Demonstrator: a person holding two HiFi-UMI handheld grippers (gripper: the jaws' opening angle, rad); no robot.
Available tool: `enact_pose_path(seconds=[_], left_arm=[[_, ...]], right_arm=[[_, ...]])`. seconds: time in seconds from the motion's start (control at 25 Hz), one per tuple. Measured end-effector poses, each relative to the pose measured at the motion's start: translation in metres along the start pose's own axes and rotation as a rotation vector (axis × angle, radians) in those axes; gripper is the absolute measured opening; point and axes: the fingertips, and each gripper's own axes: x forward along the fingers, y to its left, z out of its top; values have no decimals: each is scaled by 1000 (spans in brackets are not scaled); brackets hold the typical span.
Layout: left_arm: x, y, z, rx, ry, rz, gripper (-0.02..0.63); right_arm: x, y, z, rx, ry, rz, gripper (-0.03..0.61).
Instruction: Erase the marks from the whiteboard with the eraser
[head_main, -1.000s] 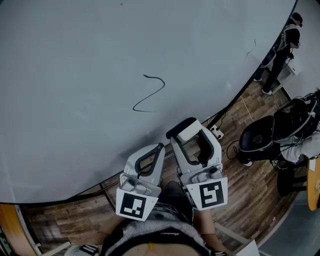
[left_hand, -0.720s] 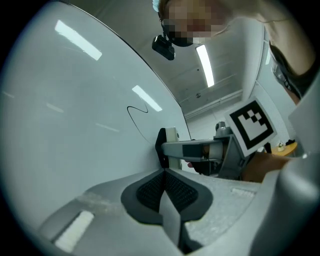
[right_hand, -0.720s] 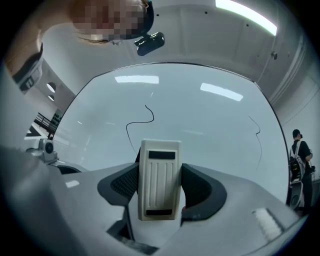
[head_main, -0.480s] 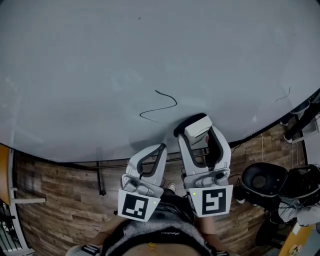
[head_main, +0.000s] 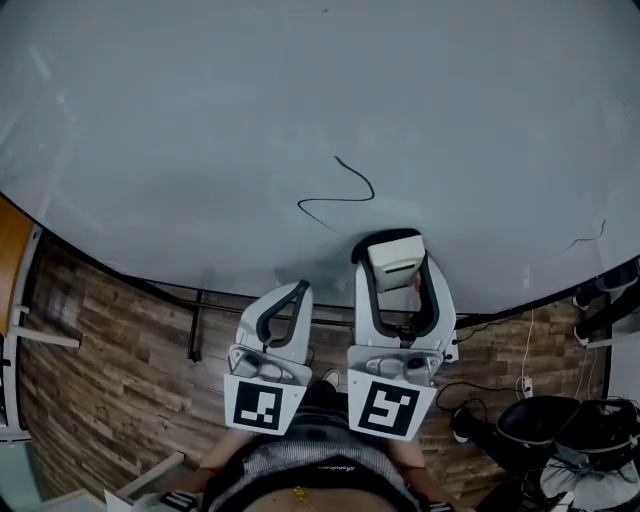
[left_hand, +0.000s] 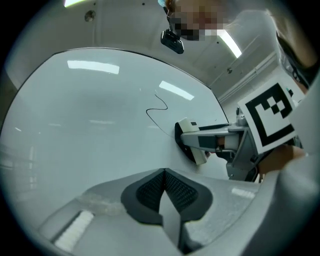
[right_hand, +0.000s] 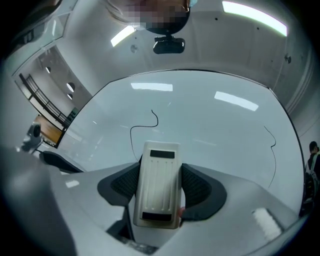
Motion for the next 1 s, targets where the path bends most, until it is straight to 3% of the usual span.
enact_pose_path(seconds=[0.16, 0.36, 0.52, 1.0], left_arm=[[-8, 17, -1, 0, 8, -3, 3], [-29, 43, 5, 25, -19, -65, 3], [-21, 64, -11, 3, -4, -119, 3], [-42, 92, -25, -37, 34, -128, 3]], right_arm=[[0, 5, 1, -14, 13, -42, 262], [0, 40, 20, -37, 10, -81, 263], [22, 58, 14, -41, 15, -111, 264], [37, 101, 34, -41, -19, -84, 264]])
